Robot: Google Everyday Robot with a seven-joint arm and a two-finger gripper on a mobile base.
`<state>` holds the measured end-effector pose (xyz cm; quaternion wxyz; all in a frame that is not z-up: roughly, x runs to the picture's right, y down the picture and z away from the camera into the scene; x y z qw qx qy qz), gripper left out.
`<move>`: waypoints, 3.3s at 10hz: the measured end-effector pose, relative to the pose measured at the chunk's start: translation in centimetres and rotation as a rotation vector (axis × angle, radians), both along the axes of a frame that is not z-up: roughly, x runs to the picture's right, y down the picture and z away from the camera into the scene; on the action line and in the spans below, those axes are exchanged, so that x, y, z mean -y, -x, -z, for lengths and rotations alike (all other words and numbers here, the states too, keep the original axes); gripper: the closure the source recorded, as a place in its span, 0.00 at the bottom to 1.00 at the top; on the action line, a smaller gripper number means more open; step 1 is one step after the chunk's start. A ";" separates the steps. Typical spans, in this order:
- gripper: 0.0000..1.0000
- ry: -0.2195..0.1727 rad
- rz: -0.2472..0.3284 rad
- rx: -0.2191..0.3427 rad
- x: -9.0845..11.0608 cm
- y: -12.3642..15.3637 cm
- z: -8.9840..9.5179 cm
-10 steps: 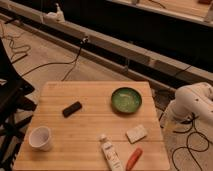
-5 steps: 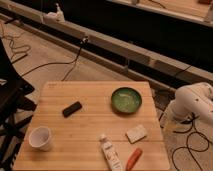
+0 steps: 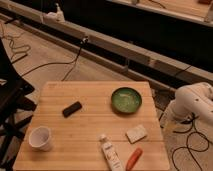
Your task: Push the ceramic bowl across the table
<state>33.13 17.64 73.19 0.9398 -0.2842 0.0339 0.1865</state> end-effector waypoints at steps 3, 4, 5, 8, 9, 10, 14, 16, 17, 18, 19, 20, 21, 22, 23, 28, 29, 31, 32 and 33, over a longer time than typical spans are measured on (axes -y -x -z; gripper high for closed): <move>0.68 0.000 0.000 0.000 0.0 0.0 0.0; 0.78 0.000 0.000 0.000 0.0 0.0 0.0; 0.88 -0.001 0.001 -0.001 0.1 0.0 0.0; 1.00 -0.055 0.051 -0.017 3.1 -0.5 -0.4; 1.00 -0.073 0.080 -0.007 4.2 0.2 -0.9; 1.00 -0.084 0.106 0.013 5.0 1.5 -1.7; 1.00 -0.058 0.154 0.117 4.6 6.8 -4.8; 1.00 -0.037 0.141 0.180 3.7 9.2 -6.3; 1.00 -0.030 0.130 0.213 3.7 10.4 -6.5; 1.00 -0.025 0.129 0.216 3.5 10.4 -6.5; 1.00 -0.025 0.129 0.216 3.5 10.4 -6.4; 1.00 -0.024 0.129 0.216 3.5 10.4 -6.4; 1.00 -0.024 0.132 0.216 3.5 10.4 -6.5; 1.00 -0.020 0.134 0.206 3.4 10.1 -6.6; 1.00 -0.007 0.131 0.180 3.0 9.2 -7.4; 1.00 -0.034 0.113 0.151 2.9 7.8 -12.7; 1.00 -0.035 0.116 0.149 3.0 7.5 -13.5; 1.00 -0.019 0.123 0.134 2.8 6.5 -15.3; 1.00 -0.010 0.125 0.127 2.8 6.3 -16.2; 1.00 -0.006 0.127 0.125 3.0 6.2 -16.8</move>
